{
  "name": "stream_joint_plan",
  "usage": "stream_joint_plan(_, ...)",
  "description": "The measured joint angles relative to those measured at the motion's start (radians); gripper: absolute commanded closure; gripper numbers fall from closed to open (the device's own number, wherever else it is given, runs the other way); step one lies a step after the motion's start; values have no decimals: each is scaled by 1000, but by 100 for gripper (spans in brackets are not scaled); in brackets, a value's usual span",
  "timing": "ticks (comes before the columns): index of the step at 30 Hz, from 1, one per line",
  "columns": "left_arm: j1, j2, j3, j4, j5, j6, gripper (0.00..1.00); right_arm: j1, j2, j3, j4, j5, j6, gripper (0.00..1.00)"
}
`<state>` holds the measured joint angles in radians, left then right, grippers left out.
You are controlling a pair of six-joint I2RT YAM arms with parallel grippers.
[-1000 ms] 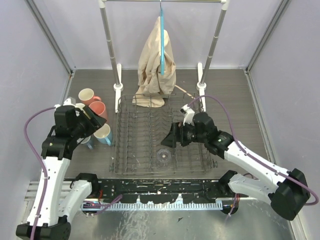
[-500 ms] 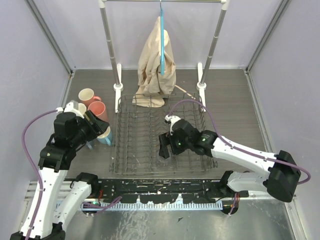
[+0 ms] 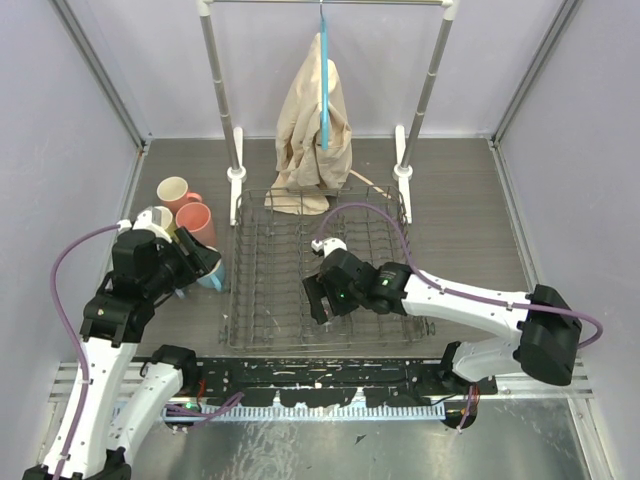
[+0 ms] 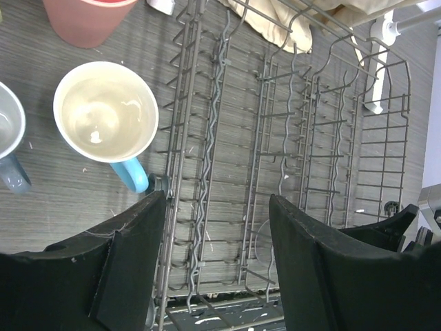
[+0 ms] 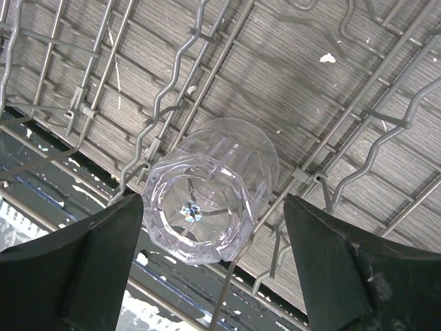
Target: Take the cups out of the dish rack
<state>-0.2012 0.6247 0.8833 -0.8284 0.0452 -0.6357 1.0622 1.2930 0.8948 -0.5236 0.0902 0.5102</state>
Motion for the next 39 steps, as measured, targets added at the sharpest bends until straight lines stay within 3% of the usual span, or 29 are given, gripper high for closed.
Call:
stream_joint_plan(12,0,-14,-18,0,18,6,31,57,75,72,-35,116,42,10)
stream_joint_plan(39,0,-27,-24,0,35,6,30,136,55,147,-159,185,65,8)
